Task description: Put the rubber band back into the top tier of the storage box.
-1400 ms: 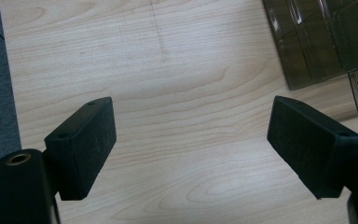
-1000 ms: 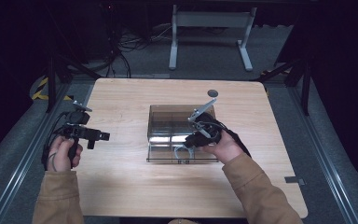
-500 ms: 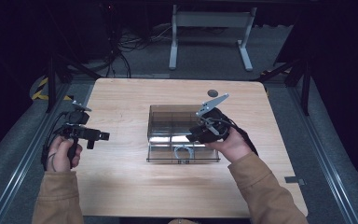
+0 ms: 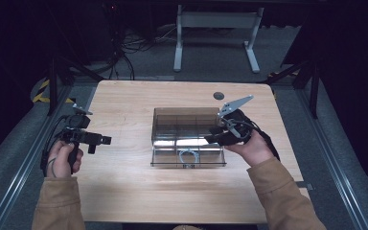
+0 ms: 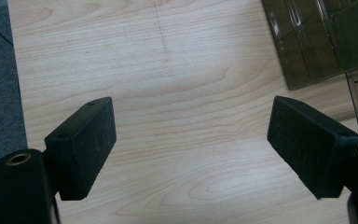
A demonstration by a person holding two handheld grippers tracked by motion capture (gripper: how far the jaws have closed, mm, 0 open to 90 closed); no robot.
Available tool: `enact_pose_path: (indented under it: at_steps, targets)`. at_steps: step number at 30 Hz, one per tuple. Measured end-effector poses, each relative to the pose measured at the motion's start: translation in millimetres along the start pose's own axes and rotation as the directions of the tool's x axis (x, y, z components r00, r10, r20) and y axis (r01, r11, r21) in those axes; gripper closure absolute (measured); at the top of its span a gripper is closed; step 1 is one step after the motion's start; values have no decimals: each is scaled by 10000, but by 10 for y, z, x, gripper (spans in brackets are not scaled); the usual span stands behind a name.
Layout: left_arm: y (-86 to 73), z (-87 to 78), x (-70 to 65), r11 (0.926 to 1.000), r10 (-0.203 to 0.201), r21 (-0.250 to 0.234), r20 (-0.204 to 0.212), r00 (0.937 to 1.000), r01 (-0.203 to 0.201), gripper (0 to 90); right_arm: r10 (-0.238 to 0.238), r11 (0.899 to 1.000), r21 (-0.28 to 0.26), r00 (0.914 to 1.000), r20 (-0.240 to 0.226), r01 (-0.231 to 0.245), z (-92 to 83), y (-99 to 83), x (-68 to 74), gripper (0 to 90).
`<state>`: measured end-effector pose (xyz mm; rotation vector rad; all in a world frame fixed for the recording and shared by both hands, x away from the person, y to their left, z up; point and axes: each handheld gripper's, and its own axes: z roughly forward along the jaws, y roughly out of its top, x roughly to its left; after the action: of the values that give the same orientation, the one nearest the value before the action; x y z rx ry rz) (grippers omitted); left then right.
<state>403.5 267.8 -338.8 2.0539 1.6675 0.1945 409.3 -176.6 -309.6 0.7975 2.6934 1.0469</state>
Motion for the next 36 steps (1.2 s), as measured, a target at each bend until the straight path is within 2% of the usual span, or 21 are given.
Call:
enact_pose_path:
  at_steps: [5,18,28,30,36]
  targets:
    - [5,-4,-6,10000,4,-4,-1,10000,-4,164,392,9992,-144,9984,412,-386,-157,-159,-125,569]
    - [12,6,-15,10000,15,-7,-3,10000,-15,164,1054,9941,-357,9894,996,-1023,-435,-481,-365,512]
    - [29,25,-27,10000,27,57,9,10000,-27,164,1750,9845,-402,9732,1495,-1708,-559,-779,-541,490]
    - [32,31,-27,10000,16,55,-10,10000,-16,164,1953,9807,-370,9676,1600,-1918,-568,-848,-589,491]
    - [35,42,-23,9999,12,117,-52,10000,-12,164,2231,9747,-305,9579,1804,-2213,-541,-1022,-699,480]
